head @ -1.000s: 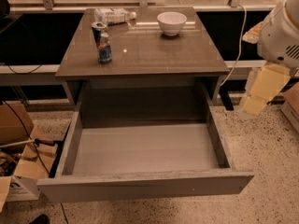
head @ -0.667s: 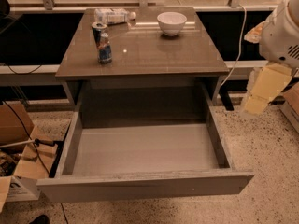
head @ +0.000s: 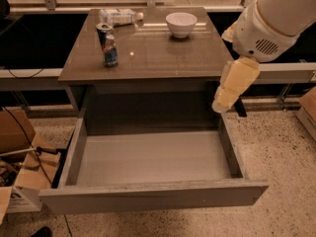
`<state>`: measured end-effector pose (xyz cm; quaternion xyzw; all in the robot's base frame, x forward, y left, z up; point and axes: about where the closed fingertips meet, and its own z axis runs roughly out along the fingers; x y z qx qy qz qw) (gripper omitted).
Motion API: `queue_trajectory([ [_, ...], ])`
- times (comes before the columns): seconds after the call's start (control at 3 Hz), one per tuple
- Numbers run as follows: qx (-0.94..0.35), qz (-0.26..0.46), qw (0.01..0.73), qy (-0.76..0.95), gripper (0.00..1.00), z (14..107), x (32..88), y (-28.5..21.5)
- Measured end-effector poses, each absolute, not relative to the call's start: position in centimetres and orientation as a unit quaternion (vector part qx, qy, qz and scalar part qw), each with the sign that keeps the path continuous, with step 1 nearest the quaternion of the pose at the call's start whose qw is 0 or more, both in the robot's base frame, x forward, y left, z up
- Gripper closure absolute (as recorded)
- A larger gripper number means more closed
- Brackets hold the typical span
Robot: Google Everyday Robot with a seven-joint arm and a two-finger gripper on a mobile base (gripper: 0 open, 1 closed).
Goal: Place redbull can into top drawer
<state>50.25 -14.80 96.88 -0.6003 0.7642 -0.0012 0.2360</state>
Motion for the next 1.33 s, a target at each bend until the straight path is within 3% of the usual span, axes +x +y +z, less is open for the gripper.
queue_trajectory([
  [0.67, -0.601, 0.123, 0.307, 0.727, 0.00, 95.0, 57.8, -5.9],
  [1.33, -0.578, 0.141, 0.315, 0.739, 0.00, 93.8, 58.8, -5.0],
])
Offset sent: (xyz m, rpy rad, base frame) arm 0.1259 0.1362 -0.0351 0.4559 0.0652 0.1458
